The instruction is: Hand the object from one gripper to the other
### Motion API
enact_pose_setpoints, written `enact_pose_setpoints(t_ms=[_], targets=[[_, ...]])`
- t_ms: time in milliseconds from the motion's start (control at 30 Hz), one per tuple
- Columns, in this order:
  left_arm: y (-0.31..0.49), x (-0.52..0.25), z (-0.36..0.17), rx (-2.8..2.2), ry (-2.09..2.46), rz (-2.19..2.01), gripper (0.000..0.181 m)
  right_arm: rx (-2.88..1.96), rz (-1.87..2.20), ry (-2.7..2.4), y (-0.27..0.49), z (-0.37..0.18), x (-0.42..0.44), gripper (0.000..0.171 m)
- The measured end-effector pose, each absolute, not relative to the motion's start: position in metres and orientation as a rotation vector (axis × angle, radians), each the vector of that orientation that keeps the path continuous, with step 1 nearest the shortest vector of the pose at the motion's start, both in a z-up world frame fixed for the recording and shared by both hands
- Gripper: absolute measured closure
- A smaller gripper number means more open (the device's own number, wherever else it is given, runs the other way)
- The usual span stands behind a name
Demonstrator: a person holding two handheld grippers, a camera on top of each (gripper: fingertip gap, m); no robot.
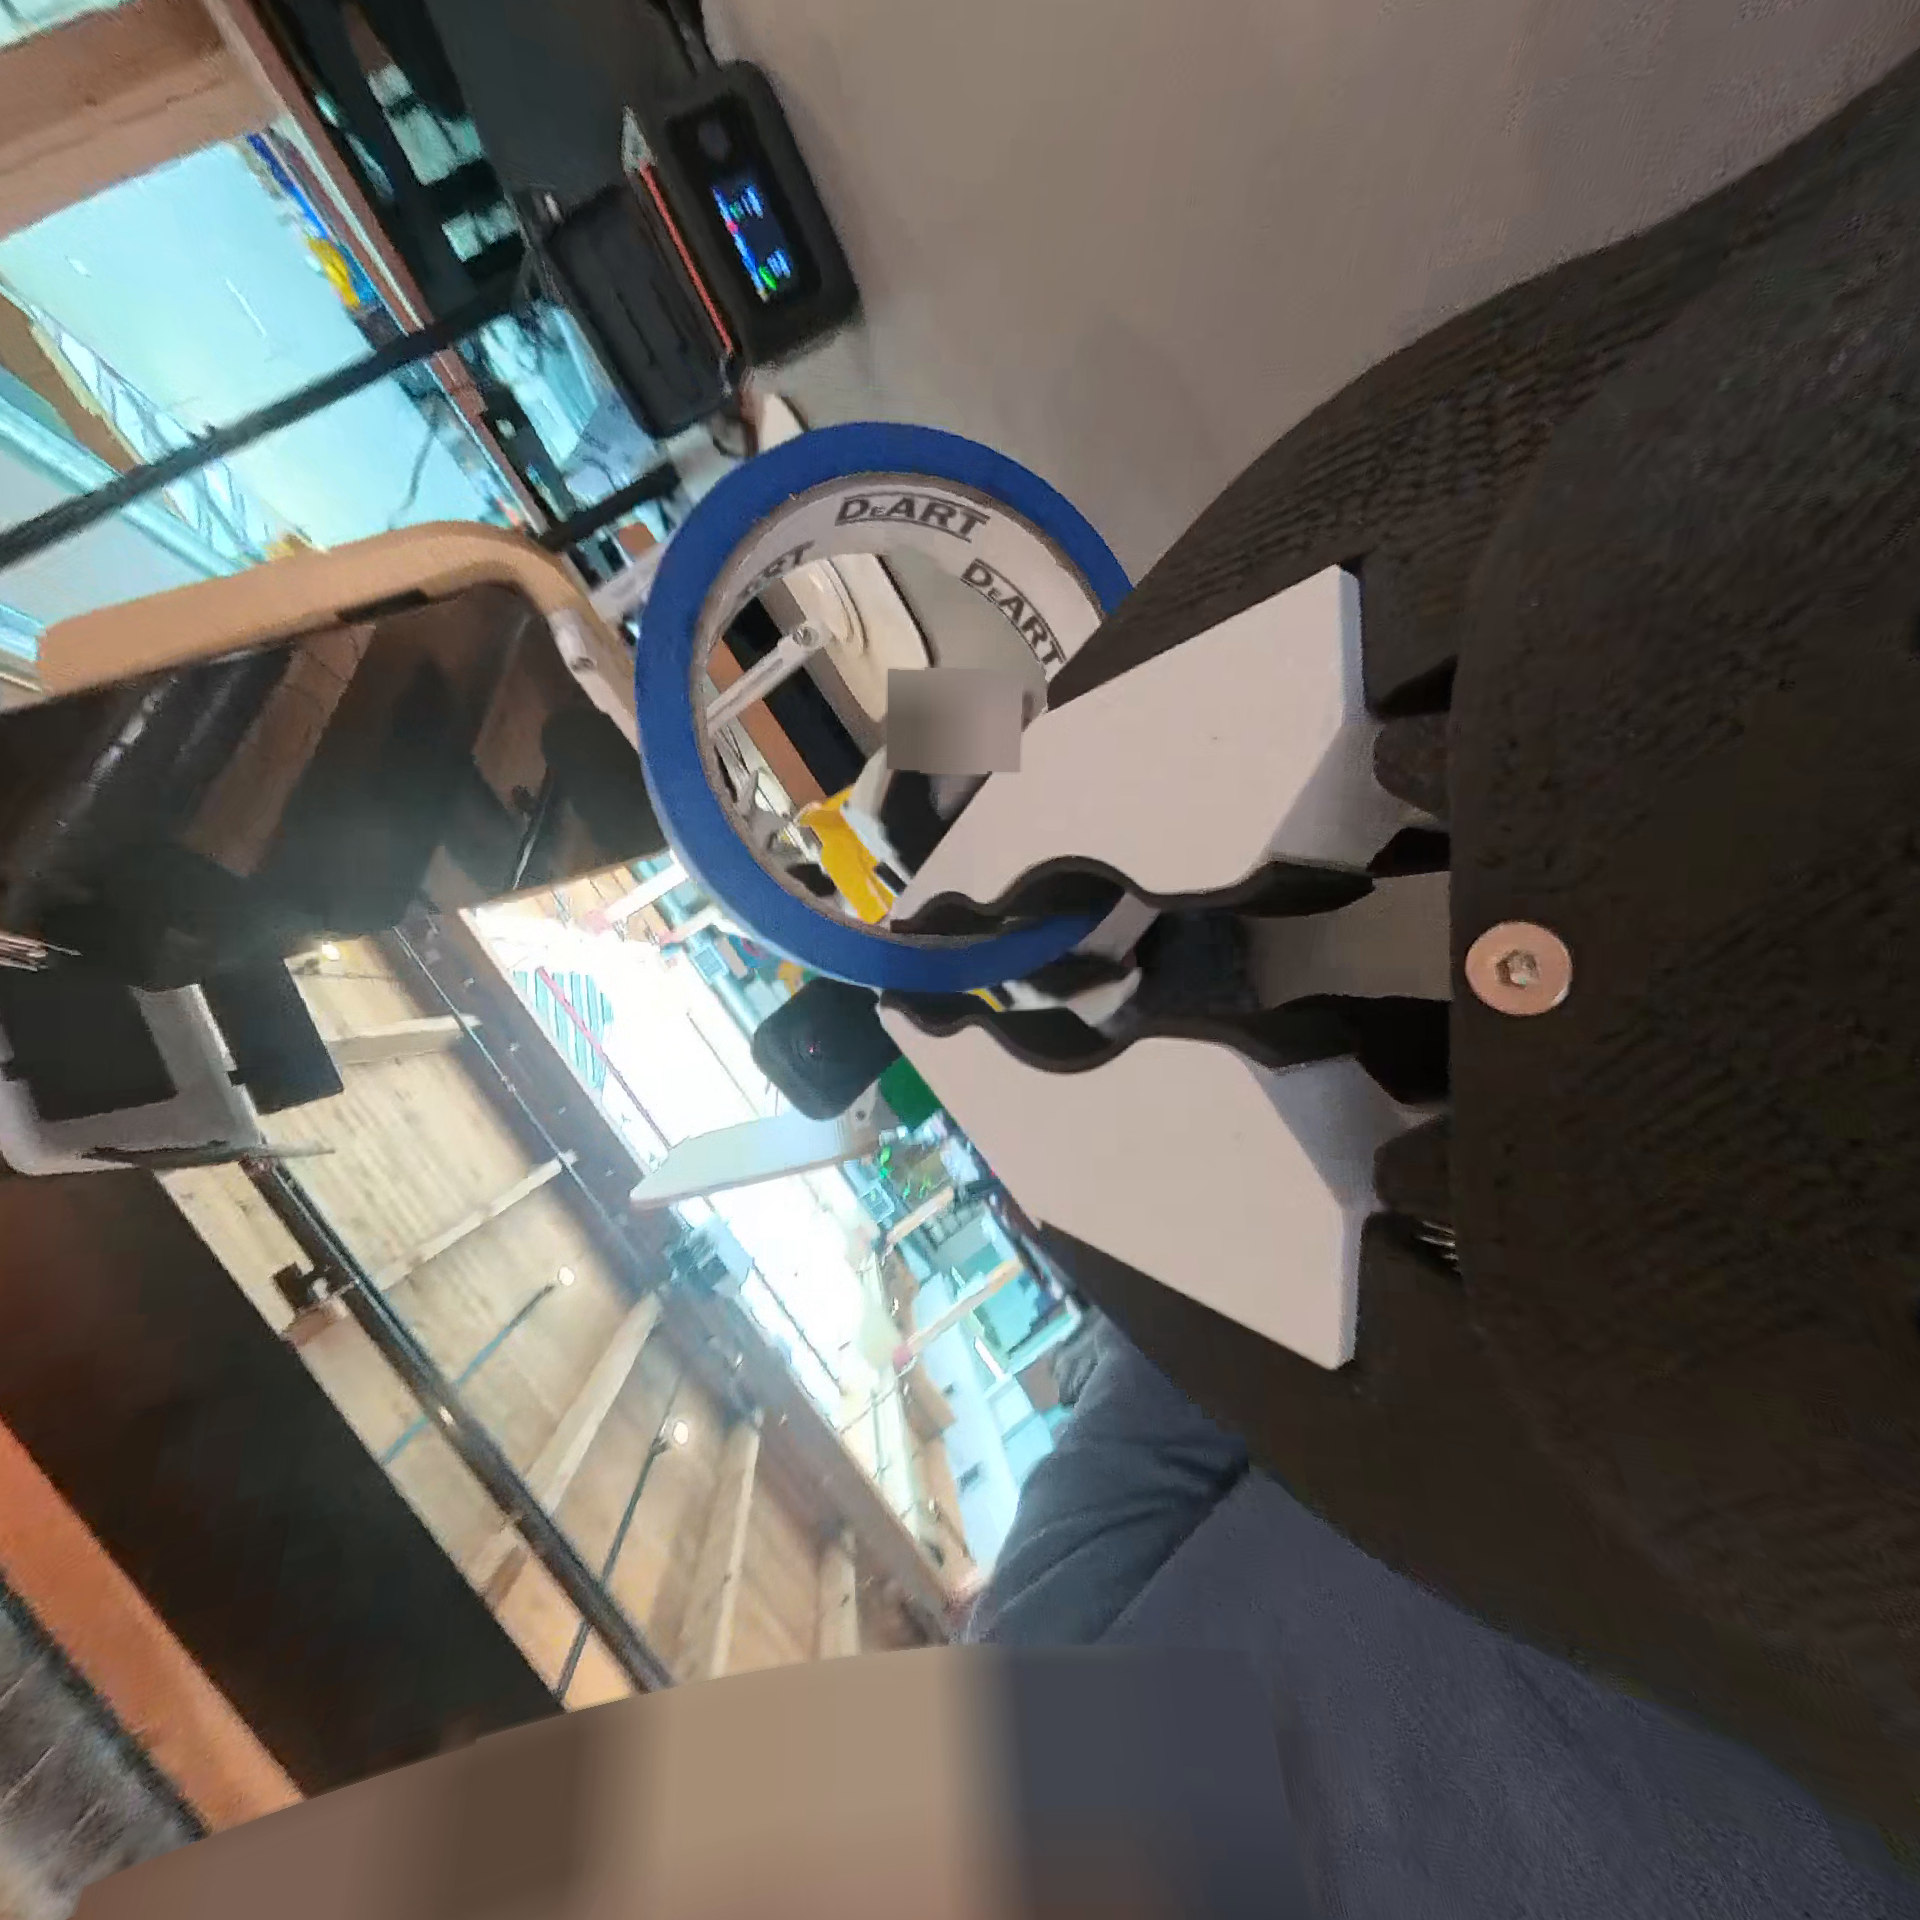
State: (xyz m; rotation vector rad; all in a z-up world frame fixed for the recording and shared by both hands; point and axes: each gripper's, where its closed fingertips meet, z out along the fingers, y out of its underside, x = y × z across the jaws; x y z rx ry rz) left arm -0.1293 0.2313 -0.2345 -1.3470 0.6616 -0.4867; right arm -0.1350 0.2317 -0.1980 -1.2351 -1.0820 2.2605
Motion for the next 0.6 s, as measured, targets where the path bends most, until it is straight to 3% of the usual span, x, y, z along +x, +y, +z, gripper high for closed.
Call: enact_pose_setpoints(t_ms=[133,267,333,467,600], targets=[[0.244,-0.123,-0.255,-1.411,0.787,-0.204,0.145,-1.212,2.36,-1.104,0.22,-0.196,-0.134,0.163],[0.24,-0.11,-0.258,-1.43,0.851,-0.292,0.17,-1.171,2.277,-1.11,0.223,-0.195,-0.134,0.161],[0.239,-0.111,-0.254,-1.458,0.804,-0.401,0.171,-1.177,2.13,-1.09,0.231,-0.197,-0.139,0.134],[0.245,-0.133,-0.238,-1.499,0.571,-0.664,0.173,-1.0,1.769,-1.279,0.218,-0.204,-0.141,0.104],[0.235,-0.149,-0.213,-1.394,0.406,-1.024,0.173,-0.867,1.263,-1.452,0.217,-0.228,-0.151,0.099]])
